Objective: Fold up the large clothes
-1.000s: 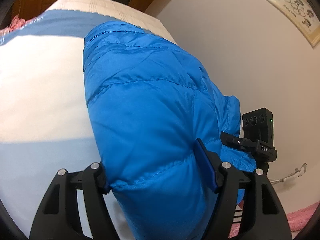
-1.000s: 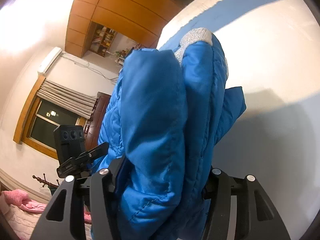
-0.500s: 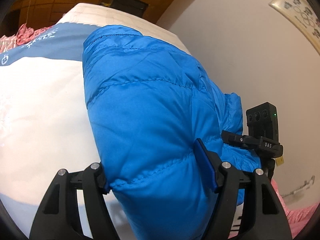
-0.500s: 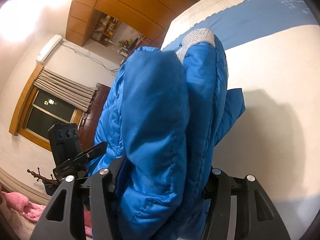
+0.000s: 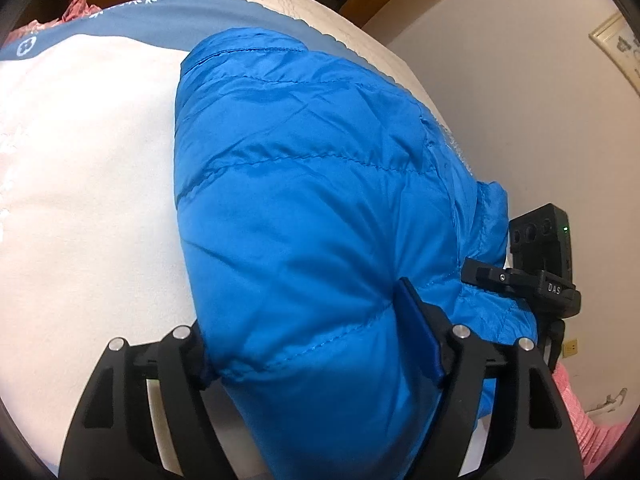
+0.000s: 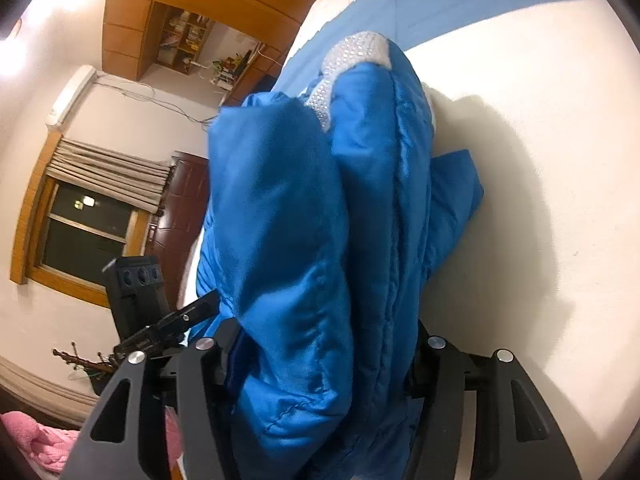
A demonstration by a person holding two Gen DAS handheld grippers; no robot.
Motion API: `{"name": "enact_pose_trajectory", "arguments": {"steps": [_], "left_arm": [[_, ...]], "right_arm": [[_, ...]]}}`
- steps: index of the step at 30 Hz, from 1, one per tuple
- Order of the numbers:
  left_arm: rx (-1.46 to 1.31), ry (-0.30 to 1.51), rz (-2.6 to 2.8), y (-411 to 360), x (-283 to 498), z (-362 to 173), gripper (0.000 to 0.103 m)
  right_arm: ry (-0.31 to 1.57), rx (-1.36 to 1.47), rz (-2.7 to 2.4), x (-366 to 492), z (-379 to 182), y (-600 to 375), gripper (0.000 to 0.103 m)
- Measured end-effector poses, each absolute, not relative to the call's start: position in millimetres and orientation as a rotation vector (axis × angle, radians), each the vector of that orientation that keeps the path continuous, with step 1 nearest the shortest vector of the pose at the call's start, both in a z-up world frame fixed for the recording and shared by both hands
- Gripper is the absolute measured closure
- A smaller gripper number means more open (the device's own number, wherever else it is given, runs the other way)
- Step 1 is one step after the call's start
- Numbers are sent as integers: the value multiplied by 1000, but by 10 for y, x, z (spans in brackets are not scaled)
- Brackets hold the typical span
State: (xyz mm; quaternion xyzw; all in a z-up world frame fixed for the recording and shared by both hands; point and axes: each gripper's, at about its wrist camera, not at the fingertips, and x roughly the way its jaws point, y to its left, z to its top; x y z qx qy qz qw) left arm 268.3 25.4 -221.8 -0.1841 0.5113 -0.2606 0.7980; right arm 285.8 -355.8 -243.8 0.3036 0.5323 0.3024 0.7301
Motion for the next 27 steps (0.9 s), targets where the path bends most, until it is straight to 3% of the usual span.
{"name": "enact_pose_trajectory", "arguments": {"steps": [4, 12, 23, 27], "left_arm": [[-377, 1113, -523, 303, 2747, -2247, 27], [-266, 1040, -447, 451, 2230, -1745, 24], [-212, 1085, -373, 362, 1921, -2025, 22], [-153, 1068, -337, 324, 1834, -1801, 26]], "right_arm": [[1177, 600, 609, 2784, -2233, -3592, 35], [1110, 439, 563, 2124, -1724, -3712, 33], [1201, 379, 433, 1899, -2080, -3763, 30], [1161, 310, 384, 1864, -1760, -3650, 31]]}}
